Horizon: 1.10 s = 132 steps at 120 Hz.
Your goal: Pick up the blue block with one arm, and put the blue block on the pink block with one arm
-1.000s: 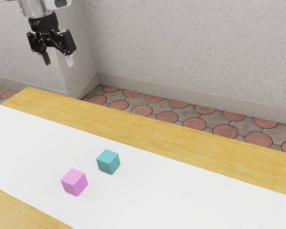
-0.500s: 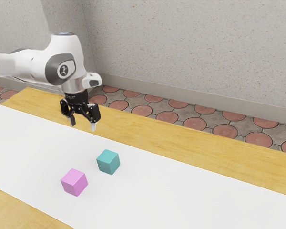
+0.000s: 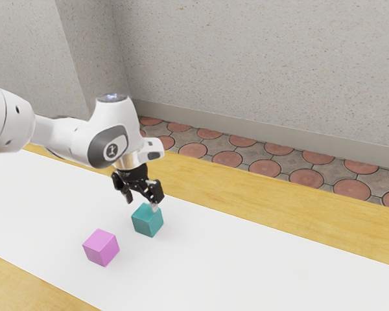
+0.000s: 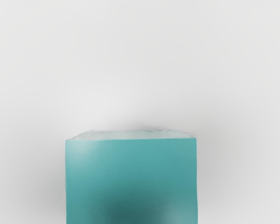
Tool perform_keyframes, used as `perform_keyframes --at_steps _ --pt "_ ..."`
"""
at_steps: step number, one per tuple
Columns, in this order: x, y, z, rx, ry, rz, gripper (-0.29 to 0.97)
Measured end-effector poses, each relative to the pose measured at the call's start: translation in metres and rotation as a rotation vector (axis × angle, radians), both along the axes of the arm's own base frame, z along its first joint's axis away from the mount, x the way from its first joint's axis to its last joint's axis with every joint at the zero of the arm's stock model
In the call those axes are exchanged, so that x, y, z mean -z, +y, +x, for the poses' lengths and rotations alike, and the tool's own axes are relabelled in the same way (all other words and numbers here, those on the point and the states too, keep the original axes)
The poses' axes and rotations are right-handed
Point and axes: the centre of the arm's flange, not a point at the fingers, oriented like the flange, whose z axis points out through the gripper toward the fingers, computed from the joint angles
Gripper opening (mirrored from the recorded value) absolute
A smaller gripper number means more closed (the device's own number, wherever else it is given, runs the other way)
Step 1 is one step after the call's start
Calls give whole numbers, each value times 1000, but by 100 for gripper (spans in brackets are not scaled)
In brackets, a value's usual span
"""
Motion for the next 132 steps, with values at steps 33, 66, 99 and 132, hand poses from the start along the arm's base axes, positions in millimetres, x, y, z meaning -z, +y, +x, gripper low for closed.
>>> perform_keyframes --at_steps 33,66,99,132 --pt "6 -1 6 11 -45 -2 67" --pt "26 -3 -3 25 -13 -4 68" --pt "49 4 10 20 6 -12 67" --pt "57 6 13 31 8 -10 48"
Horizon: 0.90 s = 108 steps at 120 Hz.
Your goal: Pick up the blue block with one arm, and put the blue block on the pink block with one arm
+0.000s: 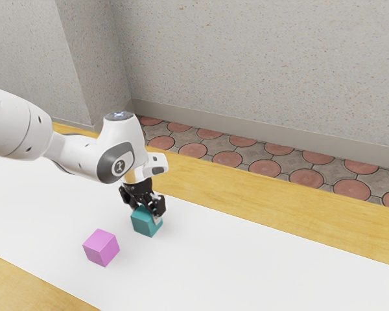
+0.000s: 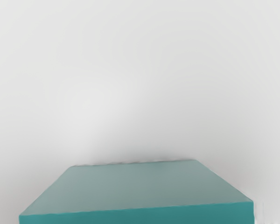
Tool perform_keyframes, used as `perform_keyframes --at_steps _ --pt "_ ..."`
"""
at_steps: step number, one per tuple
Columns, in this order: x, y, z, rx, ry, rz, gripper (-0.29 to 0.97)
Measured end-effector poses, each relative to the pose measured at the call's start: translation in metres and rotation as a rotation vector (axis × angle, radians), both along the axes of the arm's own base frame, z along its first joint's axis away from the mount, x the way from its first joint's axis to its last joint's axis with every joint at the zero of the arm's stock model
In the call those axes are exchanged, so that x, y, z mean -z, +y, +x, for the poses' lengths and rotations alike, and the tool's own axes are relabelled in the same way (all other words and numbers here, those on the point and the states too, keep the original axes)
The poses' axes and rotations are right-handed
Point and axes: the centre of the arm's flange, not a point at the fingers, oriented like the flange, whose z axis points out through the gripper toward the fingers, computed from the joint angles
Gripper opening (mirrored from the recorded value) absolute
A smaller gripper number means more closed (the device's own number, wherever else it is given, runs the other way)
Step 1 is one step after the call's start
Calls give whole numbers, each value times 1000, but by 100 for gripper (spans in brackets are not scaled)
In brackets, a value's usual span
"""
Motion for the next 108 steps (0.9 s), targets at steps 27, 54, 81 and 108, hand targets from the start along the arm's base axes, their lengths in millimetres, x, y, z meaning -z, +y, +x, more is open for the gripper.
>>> perform_keyframes --at_steps 27,54,81,108 --pt "-31 0 7 18 -24 19 35" --pt "-97 45 -56 -63 -49 58 33" --pt "-96 38 -109 -61 -52 74 33" --pt "-90 43 -126 -79 -35 78 33"
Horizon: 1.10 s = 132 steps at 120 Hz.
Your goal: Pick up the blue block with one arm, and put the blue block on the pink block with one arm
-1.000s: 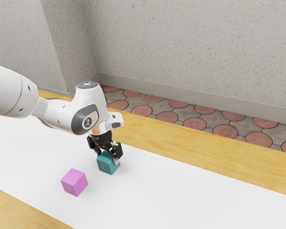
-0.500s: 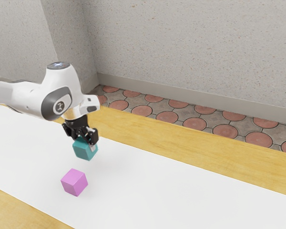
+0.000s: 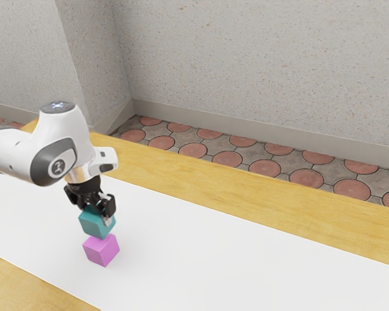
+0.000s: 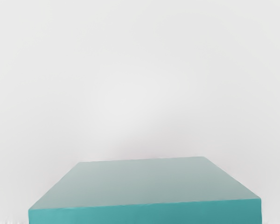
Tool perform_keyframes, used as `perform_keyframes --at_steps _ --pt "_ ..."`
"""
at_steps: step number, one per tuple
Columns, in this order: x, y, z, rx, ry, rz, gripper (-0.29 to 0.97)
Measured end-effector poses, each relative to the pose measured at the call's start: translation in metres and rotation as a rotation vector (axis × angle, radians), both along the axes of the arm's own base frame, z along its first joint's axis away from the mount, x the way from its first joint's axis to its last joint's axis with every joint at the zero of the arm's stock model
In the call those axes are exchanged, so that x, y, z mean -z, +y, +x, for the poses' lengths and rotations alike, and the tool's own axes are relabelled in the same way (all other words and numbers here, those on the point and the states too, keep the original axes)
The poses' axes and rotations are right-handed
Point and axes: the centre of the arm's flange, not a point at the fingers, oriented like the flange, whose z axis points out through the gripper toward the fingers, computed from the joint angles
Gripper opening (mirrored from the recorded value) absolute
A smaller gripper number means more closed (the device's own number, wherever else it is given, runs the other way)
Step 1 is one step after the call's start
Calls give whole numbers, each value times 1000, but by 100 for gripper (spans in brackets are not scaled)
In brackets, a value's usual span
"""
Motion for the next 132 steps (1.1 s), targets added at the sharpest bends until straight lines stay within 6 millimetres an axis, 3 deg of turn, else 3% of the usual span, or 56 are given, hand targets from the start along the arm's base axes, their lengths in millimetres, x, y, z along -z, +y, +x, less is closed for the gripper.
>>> perform_keyframes --at_steps 27,60,89,98,107,121,127,132 --pt "2 3 -14 -13 38 1 33" --pt "9 3 -16 -15 63 -1 34" --pt "9 1 -16 -3 65 -8 56" --pt "-3 1 -8 2 42 -6 60" --pt "-44 1 20 -8 -13 -23 62" --pt "-165 18 98 -56 -137 -90 65" --pt "-209 30 112 -76 -160 -111 65" --pt "-231 39 113 -91 -152 -124 66"
